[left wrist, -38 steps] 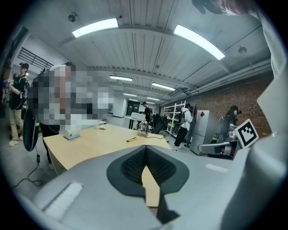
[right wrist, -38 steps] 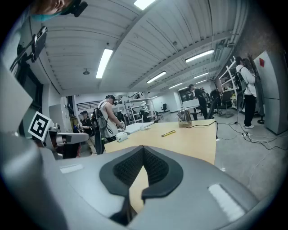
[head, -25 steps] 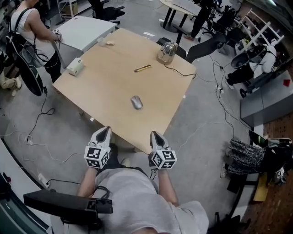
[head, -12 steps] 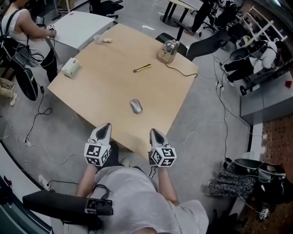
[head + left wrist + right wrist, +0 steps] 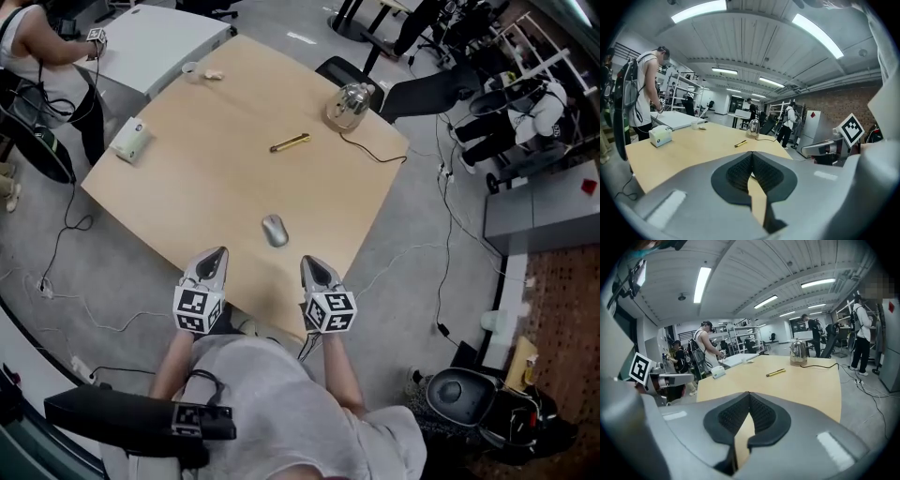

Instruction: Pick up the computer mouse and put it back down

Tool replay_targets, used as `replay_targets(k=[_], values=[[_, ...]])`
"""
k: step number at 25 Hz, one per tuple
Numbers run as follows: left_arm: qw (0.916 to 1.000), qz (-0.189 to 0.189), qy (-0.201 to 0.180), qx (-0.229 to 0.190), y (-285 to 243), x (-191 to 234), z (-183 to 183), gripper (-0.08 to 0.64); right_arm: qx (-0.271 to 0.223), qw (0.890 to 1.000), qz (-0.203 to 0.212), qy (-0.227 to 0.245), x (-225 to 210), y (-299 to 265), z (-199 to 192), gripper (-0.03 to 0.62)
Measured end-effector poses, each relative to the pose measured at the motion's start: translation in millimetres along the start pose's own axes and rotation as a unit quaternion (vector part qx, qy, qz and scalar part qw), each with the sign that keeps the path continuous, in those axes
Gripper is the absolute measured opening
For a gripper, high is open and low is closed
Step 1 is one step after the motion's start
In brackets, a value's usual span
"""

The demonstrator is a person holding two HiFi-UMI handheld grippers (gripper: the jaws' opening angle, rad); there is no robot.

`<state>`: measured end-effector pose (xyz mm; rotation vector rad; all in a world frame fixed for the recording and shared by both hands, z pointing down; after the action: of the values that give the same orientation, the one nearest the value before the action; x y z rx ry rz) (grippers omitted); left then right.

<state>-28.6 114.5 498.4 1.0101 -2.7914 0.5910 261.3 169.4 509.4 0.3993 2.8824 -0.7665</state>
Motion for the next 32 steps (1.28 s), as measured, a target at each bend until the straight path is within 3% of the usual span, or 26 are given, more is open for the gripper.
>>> replay_targets(k=[10,24,32], values=[[0.9994,-0.02,0.003,0.027,-39,22,6,0.02,0.083,0.995,0.027,0.05,-8,-68,16,0.008],[0.9979,-0.01,0.022,0.06,-55,50,-6,0.02,0.166,0.983,0.037,0.075,-18,-139,-3,0.008],[0.9969,0.002,0.029,0.073,-60,66,-9,0.02,0.219,0.971,0.034,0.088,-24,-167,-21,0.074]])
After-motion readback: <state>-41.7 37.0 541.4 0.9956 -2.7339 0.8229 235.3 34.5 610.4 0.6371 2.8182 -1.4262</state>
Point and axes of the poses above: the fingertips, and each gripper's own axes: y backward along the fingers, x to its left, z out of its top, the point moved 10 cm from there along y, backward along the fingers, and after that the axes turned 2 degrees about y, right-handed, at the moved point
